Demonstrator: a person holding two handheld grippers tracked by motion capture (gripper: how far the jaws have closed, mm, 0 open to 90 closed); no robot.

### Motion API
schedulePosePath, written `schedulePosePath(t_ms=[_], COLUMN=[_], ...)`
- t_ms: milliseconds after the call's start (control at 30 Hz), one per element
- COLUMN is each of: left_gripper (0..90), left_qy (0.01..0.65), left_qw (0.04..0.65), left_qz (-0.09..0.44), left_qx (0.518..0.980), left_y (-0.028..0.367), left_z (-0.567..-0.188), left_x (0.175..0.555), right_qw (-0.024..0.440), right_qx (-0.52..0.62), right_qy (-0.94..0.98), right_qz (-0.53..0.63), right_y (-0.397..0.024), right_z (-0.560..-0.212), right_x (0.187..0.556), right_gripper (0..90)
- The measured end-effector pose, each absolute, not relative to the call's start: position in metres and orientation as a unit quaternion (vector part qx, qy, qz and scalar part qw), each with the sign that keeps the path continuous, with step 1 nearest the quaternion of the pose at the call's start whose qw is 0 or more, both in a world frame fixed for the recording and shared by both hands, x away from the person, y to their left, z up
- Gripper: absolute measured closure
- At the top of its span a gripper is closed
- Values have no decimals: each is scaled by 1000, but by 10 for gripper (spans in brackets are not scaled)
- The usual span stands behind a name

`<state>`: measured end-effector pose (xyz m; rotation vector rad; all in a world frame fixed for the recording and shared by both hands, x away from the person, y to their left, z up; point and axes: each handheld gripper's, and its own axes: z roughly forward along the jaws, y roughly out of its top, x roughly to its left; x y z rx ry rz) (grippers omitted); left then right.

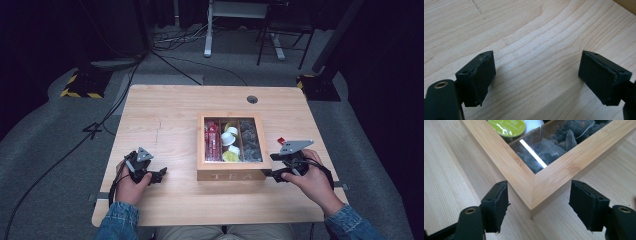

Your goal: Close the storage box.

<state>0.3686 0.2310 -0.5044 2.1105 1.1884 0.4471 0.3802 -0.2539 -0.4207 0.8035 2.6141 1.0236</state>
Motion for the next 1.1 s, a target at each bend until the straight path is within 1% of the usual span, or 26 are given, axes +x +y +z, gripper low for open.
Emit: schedulePosePath(t_ms=[267,467,667,1100], left_gripper=[145,145,145,139], left_qy=[455,454,454,452], left_qw=[333,332,331,332], left_qz=[172,172,170,169], left_qx=[808,809,809,810], left_y=[231,231,231,231], left_z=[-504,-504,-504,-504], left_x=[369,369,369,372], right_qw=[112,139,156,194], right_qx=[277,292,309,364], right_qy=[861,839,825,798], right_qz=[411,438,447,440], right_y=[-269,-289,-306,-357], right_z=[-408,-397,-390,-401], right_x=[384,386,390,407], right_gripper=[309,308,308,309])
